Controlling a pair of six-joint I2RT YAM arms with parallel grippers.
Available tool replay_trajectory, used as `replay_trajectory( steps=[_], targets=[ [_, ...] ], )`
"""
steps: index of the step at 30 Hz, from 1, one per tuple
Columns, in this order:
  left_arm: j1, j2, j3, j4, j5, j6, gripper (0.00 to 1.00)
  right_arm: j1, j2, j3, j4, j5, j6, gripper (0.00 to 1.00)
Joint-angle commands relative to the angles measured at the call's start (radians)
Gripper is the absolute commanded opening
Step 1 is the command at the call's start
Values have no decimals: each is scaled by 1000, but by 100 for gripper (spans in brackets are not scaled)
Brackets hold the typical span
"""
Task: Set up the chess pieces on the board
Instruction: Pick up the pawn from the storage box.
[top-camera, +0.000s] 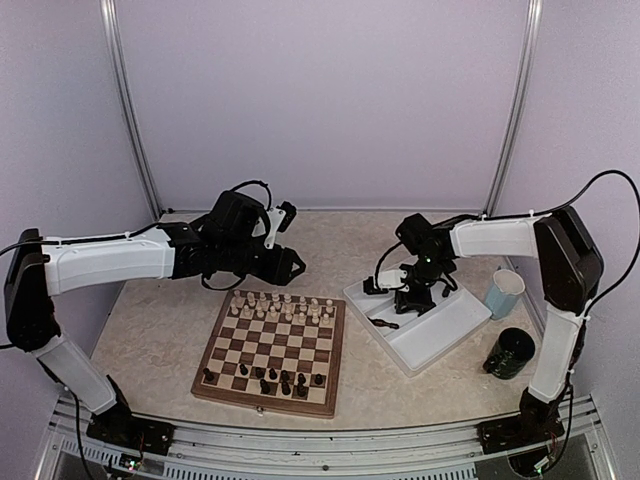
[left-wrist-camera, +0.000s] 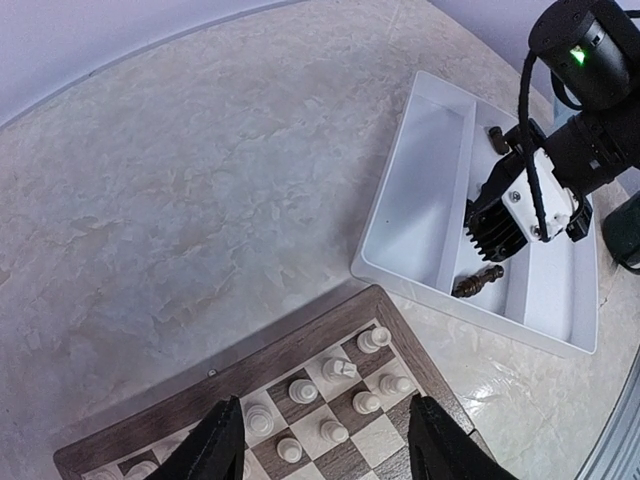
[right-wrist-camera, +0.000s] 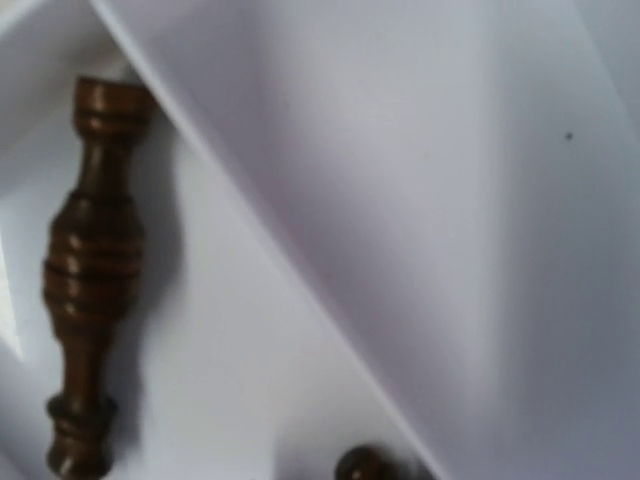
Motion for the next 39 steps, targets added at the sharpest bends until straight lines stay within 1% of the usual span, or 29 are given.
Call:
replay_trajectory(
  steps=[1,9,19,33,39],
  targets=[
    [-7,12,22,22,16,13,56,-9,-48,28,-30,-23,6,29],
    [-14,8,12,22,13,13,56,-41,-13,28,-7,1,-17,31],
    [-17,14,12,20,16,16,56,-43,37,19,-2,-2,-30,32],
    [-20,34,21,20,30,18,56,-44,49,-17,-6,9,-35,30],
    [-24,33,19,18,27,19,56,-44,57,-4,16,-11,-24,33]
  ],
)
